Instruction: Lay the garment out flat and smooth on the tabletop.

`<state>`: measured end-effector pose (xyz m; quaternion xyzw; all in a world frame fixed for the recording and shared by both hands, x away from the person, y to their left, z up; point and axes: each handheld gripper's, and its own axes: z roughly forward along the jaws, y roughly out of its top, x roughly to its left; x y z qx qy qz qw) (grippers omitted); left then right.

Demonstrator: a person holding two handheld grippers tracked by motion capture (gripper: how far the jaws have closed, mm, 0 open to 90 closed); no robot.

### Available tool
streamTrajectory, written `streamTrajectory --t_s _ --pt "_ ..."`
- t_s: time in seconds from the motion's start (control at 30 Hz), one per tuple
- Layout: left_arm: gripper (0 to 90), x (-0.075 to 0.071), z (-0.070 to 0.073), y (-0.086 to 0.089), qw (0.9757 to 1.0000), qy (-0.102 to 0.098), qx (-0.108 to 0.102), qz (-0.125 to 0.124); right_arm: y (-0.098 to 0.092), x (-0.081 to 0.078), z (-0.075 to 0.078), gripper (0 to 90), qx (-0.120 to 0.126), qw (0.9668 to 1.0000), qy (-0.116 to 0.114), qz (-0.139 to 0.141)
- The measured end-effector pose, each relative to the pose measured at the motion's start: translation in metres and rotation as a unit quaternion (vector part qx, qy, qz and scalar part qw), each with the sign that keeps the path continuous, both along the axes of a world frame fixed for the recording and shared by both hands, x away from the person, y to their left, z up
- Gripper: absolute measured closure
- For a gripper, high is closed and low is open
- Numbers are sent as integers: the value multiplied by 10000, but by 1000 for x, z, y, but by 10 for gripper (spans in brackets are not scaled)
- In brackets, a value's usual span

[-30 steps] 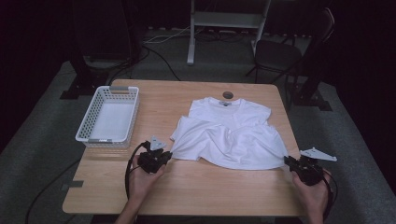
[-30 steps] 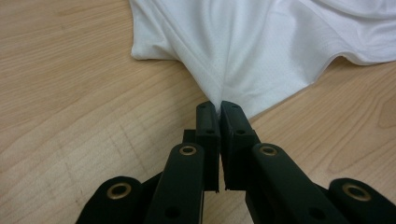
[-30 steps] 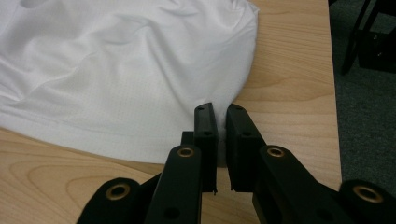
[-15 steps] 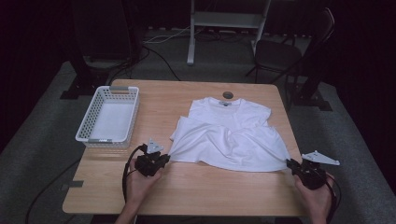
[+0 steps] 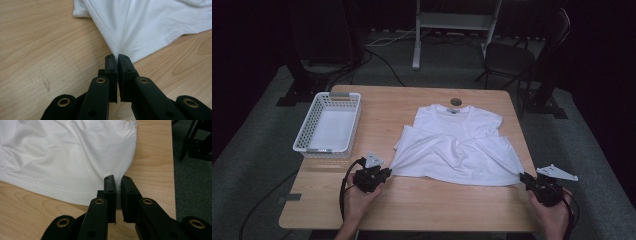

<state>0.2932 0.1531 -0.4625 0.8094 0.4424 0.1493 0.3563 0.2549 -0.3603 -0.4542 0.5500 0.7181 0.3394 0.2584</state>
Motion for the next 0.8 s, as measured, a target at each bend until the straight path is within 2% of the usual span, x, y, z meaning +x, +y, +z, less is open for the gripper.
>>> streamTrajectory --t_s 0.43,0.8 --pt "879 -10 2 4 10000 -12 -43 -14 -5 -12 0 835 91 10000 14 -2" --pt "879 -20 4 6 10000 -31 -72 -43 -9 -23 0 835 34 10000 51 -21"
